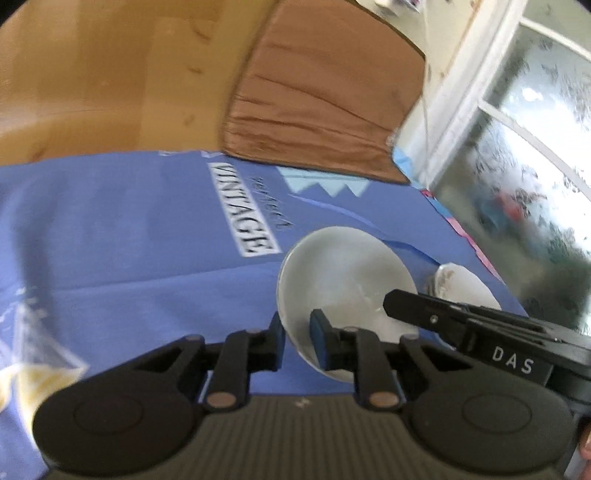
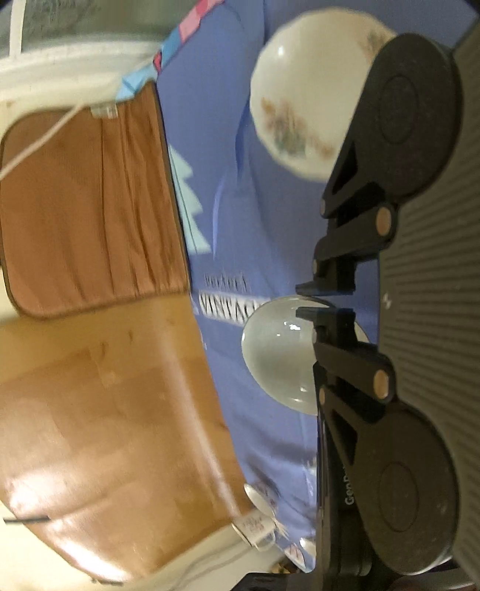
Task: Organize plates and bowls
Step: 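Open the right tool to release the bowl and lift away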
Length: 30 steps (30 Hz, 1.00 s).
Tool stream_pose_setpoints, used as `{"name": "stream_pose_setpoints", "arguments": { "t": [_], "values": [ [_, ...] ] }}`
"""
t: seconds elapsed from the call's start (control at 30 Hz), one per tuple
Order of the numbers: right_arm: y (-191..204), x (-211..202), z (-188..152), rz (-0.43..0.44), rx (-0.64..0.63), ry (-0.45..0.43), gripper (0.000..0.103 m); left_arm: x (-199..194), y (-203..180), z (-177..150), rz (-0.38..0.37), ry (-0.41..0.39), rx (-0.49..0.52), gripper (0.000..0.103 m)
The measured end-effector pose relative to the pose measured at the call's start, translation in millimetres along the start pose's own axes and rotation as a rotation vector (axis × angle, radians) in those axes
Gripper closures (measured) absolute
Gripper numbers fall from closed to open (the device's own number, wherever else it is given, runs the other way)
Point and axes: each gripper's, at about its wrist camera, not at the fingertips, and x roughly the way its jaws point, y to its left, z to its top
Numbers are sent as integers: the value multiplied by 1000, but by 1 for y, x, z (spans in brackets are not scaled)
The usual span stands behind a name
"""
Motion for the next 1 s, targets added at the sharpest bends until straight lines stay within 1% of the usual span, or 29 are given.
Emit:
{"name": "stream_pose_setpoints", "arguments": {
  "t": [0.07, 0.1, 0.13, 0.17, 0.2, 0.23, 0.3, 0.43, 0.53, 0.6, 0.63, 0.7, 0.87, 1.0],
  "values": [
    [-8, 0, -1, -25, 0, 0, 95, 13, -6, 3, -1, 20, 8, 85],
    [-10, 1, -2, -40, -6, -2, 94, 19, -10, 3, 15, 25, 19, 84],
    [-12, 0, -3, -59, -16, -10, 94, 23, -13, 3, 35, 24, 34, 74],
    [-13, 0, -4, -81, -30, -25, 90, 24, -16, 3, 60, 17, 50, 56],
    [-13, 0, -5, -113, -42, -43, 90, 24, -19, 2, 91, 0, 64, 51],
    [-15, -1, -6, -135, -45, -59, 90, 20, -19, 1, 106, -16, 73, 49],
    [-17, -5, -6, -142, -29, -82, 88, 10, -19, -1, 116, -50, 90, 49],
    [-10, -18, -4, -152, -21, -177, 86, -13, -9, -1, 149, -119, 84, 49],
    [4, -28, -4, -135, -52, -236, 86, -34, 6, -4, 177, -180, 73, 49],
    [14, -30, -4, -109, -80, -247, 86, -50, 18, -11, 202, -220, 66, 49],
    [19, -29, -3, -94, -92, -245, 85, -55, 23, -13, 214, -235, 62, 49],
    [30, -29, -4, -62, -118, -235, 76, -71, 40, -22, 244, -263, 49, 49],
    [62, -18, -8, 19, -176, -186, 76, -102, 77, -48, 336, -299, 27, 49],
    [93, -1, -13, 111, -192, -108, 76, -123, 108, -70, 395, -310, -19, 49]
  ]
}}
